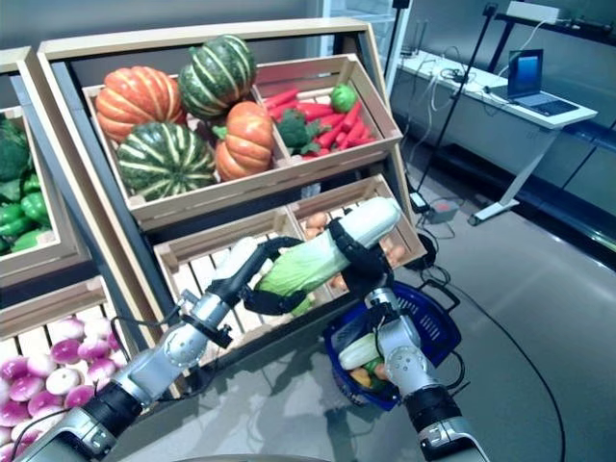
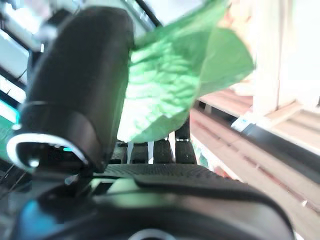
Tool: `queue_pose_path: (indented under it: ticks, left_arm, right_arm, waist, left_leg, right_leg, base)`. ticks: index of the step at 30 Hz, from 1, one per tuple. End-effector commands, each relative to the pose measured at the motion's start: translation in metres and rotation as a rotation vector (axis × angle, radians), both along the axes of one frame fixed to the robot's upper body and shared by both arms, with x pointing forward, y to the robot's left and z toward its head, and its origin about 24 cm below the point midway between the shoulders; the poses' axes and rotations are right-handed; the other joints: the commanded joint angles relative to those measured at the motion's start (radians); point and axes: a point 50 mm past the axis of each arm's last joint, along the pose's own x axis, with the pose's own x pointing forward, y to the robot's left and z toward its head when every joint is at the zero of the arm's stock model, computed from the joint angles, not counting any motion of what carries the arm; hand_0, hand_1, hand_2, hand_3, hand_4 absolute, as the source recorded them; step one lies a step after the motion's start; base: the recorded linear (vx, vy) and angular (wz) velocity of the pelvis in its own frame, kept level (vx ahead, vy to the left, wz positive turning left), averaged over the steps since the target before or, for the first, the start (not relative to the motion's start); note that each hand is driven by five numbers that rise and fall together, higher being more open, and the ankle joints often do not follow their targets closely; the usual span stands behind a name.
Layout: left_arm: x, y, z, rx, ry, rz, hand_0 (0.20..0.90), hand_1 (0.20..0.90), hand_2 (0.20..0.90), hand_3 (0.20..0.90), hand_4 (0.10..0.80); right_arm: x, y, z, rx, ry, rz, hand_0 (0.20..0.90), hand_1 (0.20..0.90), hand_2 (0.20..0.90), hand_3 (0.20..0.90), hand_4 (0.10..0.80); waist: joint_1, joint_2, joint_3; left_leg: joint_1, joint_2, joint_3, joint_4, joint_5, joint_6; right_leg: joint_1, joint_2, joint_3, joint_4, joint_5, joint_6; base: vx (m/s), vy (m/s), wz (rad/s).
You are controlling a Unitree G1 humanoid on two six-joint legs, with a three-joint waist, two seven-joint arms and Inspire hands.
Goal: Put vegetables into the basket
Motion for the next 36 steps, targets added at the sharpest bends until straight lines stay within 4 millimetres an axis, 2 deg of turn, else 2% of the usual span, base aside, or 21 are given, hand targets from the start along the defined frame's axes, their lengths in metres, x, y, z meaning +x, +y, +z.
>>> queue_pose_path:
  ticks: [1, 5, 8, 11, 12, 15, 20, 23, 24, 25, 28, 30, 32, 36]
  left_arm:
    - [-0.007, -0.01, -0.02, 0.075, 0.085, -0.083, 0.9, 0.9, 0.9, 0.9, 0.8]
    - [-0.004, 0.007, -0.029, 0.087, 0.129, 0.001, 0.9, 0.9, 0.9, 0.9, 0.8]
    - [-0.005, 0.012, -0.032, 0.118, 0.129, 0.021, 0.9, 0.9, 0.9, 0.9, 0.8]
    - [-0.001, 0.029, -0.038, 0.16, 0.145, 0.1, 0.9, 0.9, 0.9, 0.9, 0.8]
    - [0.0, 0.029, -0.038, 0.16, 0.145, 0.104, 0.9, 0.9, 0.9, 0.9, 0.8]
    - [0.006, 0.05, -0.041, 0.182, 0.159, 0.219, 0.9, 0.9, 0.9, 0.9, 0.8]
    - [0.011, 0.07, -0.04, 0.186, 0.154, 0.336, 0.9, 0.9, 0.9, 0.9, 0.8]
    - [0.018, 0.083, -0.032, 0.177, 0.122, 0.413, 0.9, 0.9, 0.9, 0.9, 0.8]
    - [0.022, 0.092, -0.024, 0.159, 0.093, 0.452, 0.9, 0.9, 0.9, 0.9, 0.8]
    - [0.023, 0.093, -0.022, 0.158, 0.089, 0.456, 0.9, 0.9, 0.9, 0.9, 0.8]
    - [0.029, 0.105, -0.004, 0.126, 0.037, 0.487, 0.9, 0.9, 0.9, 0.9, 0.8]
    - [0.031, 0.105, -0.001, 0.118, 0.028, 0.488, 0.9, 0.9, 0.9, 0.9, 0.8]
    - [0.038, 0.105, 0.013, 0.077, -0.006, 0.485, 0.9, 0.9, 0.9, 0.9, 0.8]
    - [0.049, 0.099, 0.036, 0.024, -0.08, 0.466, 0.9, 0.9, 0.9, 0.9, 0.8]
  right_arm:
    - [0.03, 0.017, 0.143, 0.2, -0.604, -0.012, 0.3, 0.3, 0.3, 0.3, 0.4]
    - [0.032, 0.004, 0.133, 0.134, -0.548, -0.081, 0.3, 0.3, 0.3, 0.3, 0.4]
    - [0.033, -0.004, 0.125, 0.108, -0.512, -0.118, 0.3, 0.3, 0.3, 0.3, 0.4]
    - [0.035, -0.029, 0.11, 0.074, -0.434, -0.227, 0.3, 0.3, 0.3, 0.3, 0.4]
    - [0.035, -0.03, 0.109, 0.072, -0.433, -0.232, 0.3, 0.3, 0.3, 0.3, 0.4]
    - [0.036, -0.055, 0.098, 0.006, -0.361, -0.337, 0.3, 0.3, 0.3, 0.3, 0.4]
    - [0.033, -0.083, 0.086, -0.086, -0.267, -0.458, 0.3, 0.3, 0.3, 0.3, 0.4]
    - [0.029, -0.105, 0.074, -0.23, -0.165, -0.552, 0.3, 0.3, 0.3, 0.3, 0.4]
    - [0.022, -0.123, 0.065, -0.301, -0.099, -0.605, 0.3, 0.3, 0.3, 0.3, 0.4]
    - [0.021, -0.126, 0.063, -0.308, -0.089, -0.613, 0.3, 0.3, 0.3, 0.3, 0.4]
    - [0.008, -0.161, 0.051, -0.435, 0.025, -0.729, 0.3, 0.3, 0.3, 0.3, 0.4]
    - [0.007, -0.166, 0.051, -0.451, 0.043, -0.749, 0.3, 0.3, 0.3, 0.3, 0.4]
    - [0.001, -0.183, 0.046, -0.498, 0.135, -0.846, 0.3, 0.3, 0.3, 0.3, 0.4]
    - [-0.005, -0.199, 0.038, -0.483, 0.27, -1.004, 0.3, 0.3, 0.3, 0.3, 0.4]
  waist:
    - [-0.005, -0.031, -0.008]
    - [-0.004, -0.033, -0.011]
    - [-0.005, -0.031, -0.011]
    - [-0.01, -0.03, -0.01]
    - [-0.01, -0.03, -0.009]
    - [-0.014, -0.027, -0.01]
    - [-0.018, -0.023, -0.01]
    - [-0.021, -0.021, -0.008]
    - [-0.022, -0.02, -0.007]
    - [-0.022, -0.02, -0.006]
    - [-0.018, -0.02, 0.001]
    - [-0.017, -0.02, 0.004]
    - [-0.008, -0.017, 0.02]
    - [0.004, -0.01, 0.06]
  left_leg:
    - [0.026, -0.042, 0.022, 0.002, -0.103, 0.042]
    - [0.025, -0.041, 0.026, 0.002, -0.1, 0.041]
    - [0.024, -0.04, 0.027, 0.002, -0.098, 0.041]
    - [0.025, -0.037, 0.035, 0.002, -0.096, 0.041]
    - [0.025, -0.037, 0.035, 0.002, -0.096, 0.041]
    - [0.028, -0.036, 0.039, 0.002, -0.093, 0.038]
    - [0.03, -0.035, 0.043, 0.002, -0.092, 0.036]
    - [0.029, -0.032, 0.051, 0.002, -0.086, 0.034]
    - [0.03, -0.031, 0.057, 0.002, -0.085, 0.033]
    - [0.03, -0.03, 0.059, 0.002, -0.084, 0.033]
    - [0.029, -0.03, 0.065, 0.011, -0.084, 0.032]
    - [0.029, -0.03, 0.065, 0.013, -0.084, 0.032]
    - [0.023, -0.031, 0.061, 0.031, -0.088, 0.033]
    - [-0.013, -0.029, 0.048, 0.1, -0.107, 0.036]
  right_leg:
    - [0.02, 0.004, 0.05, 0.005, -0.031, -0.018]
    - [0.018, 0.005, 0.05, 0.004, -0.028, -0.02]
    - [0.017, 0.006, 0.051, 0.004, -0.026, -0.019]
    - [0.014, 0.007, 0.051, 0.004, -0.023, -0.018]
    - [0.014, 0.007, 0.052, 0.004, -0.022, -0.018]
    - [0.016, 0.009, 0.059, 0.002, -0.02, -0.02]
    - [0.015, 0.01, 0.06, 0.002, -0.018, -0.019]
    - [0.013, 0.009, 0.061, 0.002, -0.014, -0.019]
    - [0.012, 0.007, 0.058, 0.002, -0.012, -0.018]
    - [0.012, 0.007, 0.057, 0.002, -0.011, -0.017]
    - [0.012, 0.003, 0.053, 0.002, -0.008, -0.019]
    - [0.012, 0.003, 0.053, 0.003, -0.008, -0.019]
    - [0.012, -0.003, 0.045, 0.014, -0.01, -0.02]
    - [-0.017, -0.018, 0.035, 0.093, -0.04, -0.024]
  base:
    - [0.0, 0.0, 0.0]
    - [0.0, 0.0, 0.0]
    - [-0.008, -0.003, -0.01]
    - [-0.03, -0.013, -0.09]
    - [-0.02, -0.009, -0.08]
    - [-0.004, -0.002, -0.01]
    - [0.0, 0.0, 0.0]
    - [0.0, 0.0, 0.0]
    - [0.0, 0.0, 0.0]
    - [0.0, 0.0, 0.0]
    - [0.0, 0.0, 0.0]
    - [0.0, 0.0, 0.0]
    - [-0.018, -0.003, 0.0]
    - [-0.091, -0.004, 0.01]
